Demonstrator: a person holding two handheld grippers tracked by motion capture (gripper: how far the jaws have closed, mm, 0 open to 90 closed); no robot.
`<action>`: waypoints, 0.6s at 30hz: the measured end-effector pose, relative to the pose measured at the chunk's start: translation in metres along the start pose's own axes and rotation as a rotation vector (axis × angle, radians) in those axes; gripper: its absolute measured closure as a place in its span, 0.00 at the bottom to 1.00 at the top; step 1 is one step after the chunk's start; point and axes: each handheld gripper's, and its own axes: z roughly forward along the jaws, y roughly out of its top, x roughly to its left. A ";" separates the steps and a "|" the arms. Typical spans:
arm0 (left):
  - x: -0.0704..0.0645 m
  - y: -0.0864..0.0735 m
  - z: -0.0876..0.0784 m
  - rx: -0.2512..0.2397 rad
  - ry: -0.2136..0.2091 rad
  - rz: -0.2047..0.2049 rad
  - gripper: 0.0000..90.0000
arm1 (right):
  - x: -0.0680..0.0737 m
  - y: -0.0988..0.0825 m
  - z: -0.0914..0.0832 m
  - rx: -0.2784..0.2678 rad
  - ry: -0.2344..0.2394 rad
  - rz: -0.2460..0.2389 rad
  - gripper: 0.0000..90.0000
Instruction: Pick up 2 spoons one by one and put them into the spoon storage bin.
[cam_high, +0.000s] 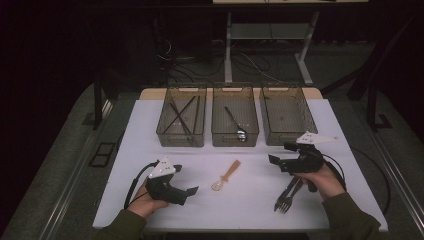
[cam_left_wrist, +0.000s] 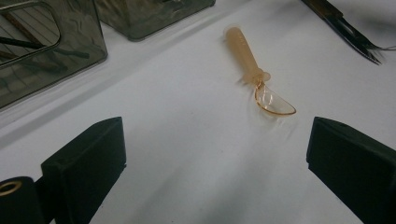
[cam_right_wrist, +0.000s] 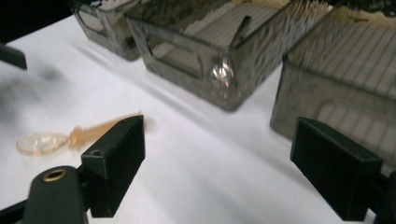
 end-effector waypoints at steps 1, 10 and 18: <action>0.000 0.000 0.000 0.000 0.000 0.000 0.04 | 0.000 0.000 0.000 0.000 0.000 0.000 0.20; 0.000 0.000 0.001 0.012 -0.029 -0.007 0.07 | 0.003 -0.035 -0.019 0.014 -0.039 0.002 0.20; 0.001 0.002 0.001 0.013 -0.038 -0.003 0.12 | -0.001 -0.052 -0.031 -0.004 -0.028 0.011 0.20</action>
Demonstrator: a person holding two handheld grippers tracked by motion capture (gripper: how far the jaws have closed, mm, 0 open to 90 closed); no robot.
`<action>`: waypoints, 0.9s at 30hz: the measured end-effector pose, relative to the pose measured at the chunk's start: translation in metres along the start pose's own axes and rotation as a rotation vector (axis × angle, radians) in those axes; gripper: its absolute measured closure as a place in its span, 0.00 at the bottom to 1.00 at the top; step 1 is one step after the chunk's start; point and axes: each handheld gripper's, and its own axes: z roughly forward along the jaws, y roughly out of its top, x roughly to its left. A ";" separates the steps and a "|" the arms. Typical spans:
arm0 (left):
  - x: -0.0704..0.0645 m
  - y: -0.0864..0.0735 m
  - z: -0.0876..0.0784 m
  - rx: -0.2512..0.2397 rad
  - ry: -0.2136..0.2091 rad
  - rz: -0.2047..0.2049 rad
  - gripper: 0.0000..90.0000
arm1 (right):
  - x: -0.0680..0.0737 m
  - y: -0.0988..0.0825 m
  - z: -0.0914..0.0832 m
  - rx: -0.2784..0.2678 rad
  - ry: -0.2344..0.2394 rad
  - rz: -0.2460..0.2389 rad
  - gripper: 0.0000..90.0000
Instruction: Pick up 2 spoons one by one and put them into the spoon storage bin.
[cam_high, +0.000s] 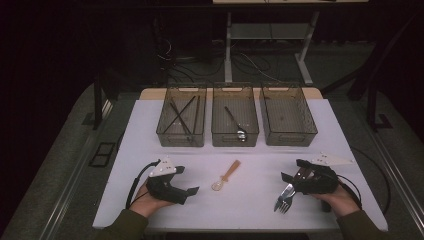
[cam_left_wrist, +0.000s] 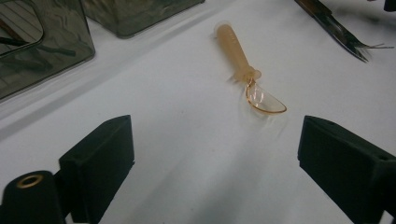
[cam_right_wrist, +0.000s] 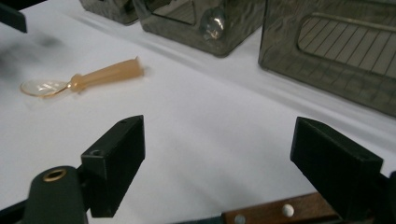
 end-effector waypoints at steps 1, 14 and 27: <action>0.000 0.000 0.000 -0.002 -0.001 0.000 0.12 | 0.000 0.000 0.000 0.000 0.000 0.000 0.20; 0.000 0.013 0.007 0.021 0.067 0.003 0.26 | 0.005 -0.004 -0.004 0.010 0.003 -0.028 0.20; -0.004 0.034 0.026 0.015 0.044 0.029 0.36 | 0.005 -0.004 -0.001 0.025 0.008 -0.026 0.20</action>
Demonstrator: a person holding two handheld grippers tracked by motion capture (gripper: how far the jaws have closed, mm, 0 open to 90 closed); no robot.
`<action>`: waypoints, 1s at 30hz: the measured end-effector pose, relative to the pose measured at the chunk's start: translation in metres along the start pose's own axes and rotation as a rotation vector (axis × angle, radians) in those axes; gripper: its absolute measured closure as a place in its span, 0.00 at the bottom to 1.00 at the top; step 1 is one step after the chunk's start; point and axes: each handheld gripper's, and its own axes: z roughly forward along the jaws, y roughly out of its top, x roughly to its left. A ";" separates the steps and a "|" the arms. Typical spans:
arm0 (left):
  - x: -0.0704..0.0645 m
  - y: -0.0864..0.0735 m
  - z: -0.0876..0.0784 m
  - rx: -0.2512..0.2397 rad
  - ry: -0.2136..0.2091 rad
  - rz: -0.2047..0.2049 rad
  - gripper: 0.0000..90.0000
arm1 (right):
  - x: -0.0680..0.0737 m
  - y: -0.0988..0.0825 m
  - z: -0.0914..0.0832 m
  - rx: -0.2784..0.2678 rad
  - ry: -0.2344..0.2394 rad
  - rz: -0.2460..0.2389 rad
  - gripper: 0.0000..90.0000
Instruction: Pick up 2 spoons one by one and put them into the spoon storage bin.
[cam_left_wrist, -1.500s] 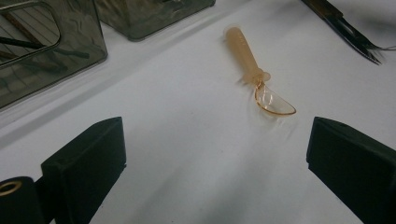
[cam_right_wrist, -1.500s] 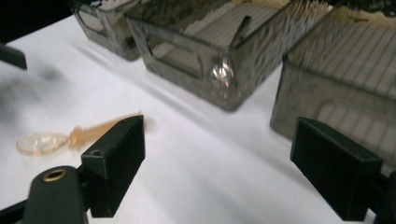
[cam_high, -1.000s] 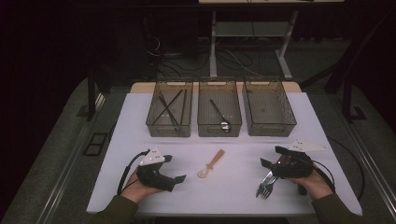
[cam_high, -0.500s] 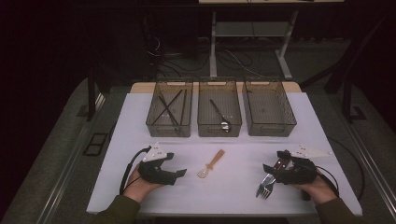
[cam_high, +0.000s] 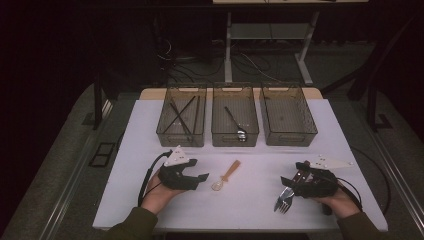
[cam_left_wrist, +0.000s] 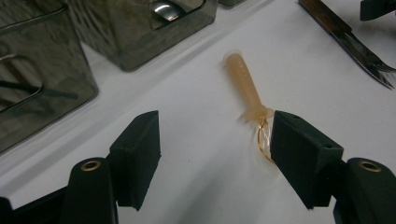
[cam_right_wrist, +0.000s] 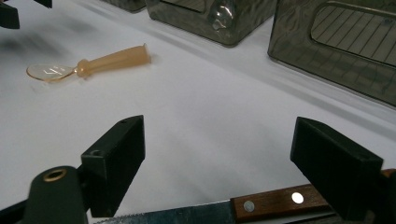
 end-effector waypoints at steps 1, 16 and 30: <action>-0.001 0.001 0.002 0.001 -0.004 0.000 0.36 | 0.000 0.000 0.000 -0.001 0.000 0.003 0.20; -0.010 0.021 0.034 0.018 -0.026 0.039 0.38 | 0.000 0.000 0.001 0.010 0.000 -0.005 0.20; -0.014 0.037 0.066 0.067 -0.022 0.057 0.45 | 0.000 0.000 0.001 0.016 -0.006 -0.013 0.20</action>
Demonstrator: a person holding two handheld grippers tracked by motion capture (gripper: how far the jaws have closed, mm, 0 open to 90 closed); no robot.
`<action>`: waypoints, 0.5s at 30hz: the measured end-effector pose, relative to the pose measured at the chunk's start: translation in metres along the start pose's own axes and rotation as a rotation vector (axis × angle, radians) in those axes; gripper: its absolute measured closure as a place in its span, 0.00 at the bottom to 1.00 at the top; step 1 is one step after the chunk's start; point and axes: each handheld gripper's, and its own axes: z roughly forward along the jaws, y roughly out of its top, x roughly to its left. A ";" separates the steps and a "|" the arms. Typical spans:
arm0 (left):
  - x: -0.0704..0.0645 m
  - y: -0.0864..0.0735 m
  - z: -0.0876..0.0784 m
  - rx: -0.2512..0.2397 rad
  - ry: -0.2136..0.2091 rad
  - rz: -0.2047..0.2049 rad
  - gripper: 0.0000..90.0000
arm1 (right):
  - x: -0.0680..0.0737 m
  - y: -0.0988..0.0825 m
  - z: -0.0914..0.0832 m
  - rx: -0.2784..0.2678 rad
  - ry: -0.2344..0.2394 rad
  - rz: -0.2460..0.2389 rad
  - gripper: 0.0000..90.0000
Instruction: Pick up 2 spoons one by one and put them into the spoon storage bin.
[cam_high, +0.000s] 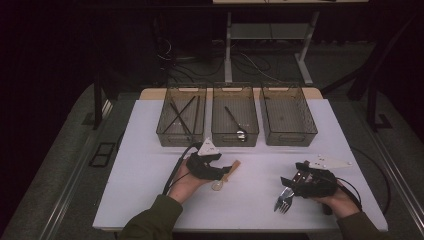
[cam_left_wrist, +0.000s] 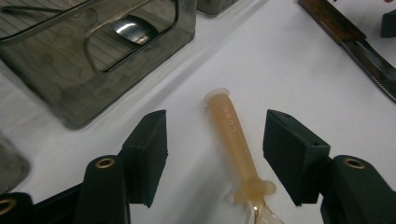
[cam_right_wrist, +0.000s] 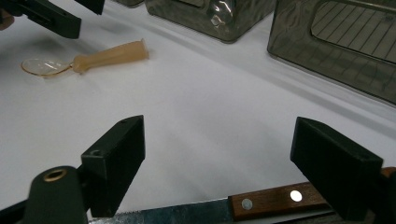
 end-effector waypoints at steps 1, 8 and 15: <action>0.000 0.001 0.002 0.002 -0.002 -0.004 0.46 | 0.000 0.000 0.000 0.001 -0.001 0.000 0.20; -0.001 0.008 0.018 0.019 0.002 -0.001 0.52 | 0.000 0.000 0.000 -0.002 -0.006 0.003 0.20; -0.002 0.010 0.034 0.053 -0.014 -0.011 0.58 | 0.000 0.000 0.000 -0.001 -0.007 0.003 0.20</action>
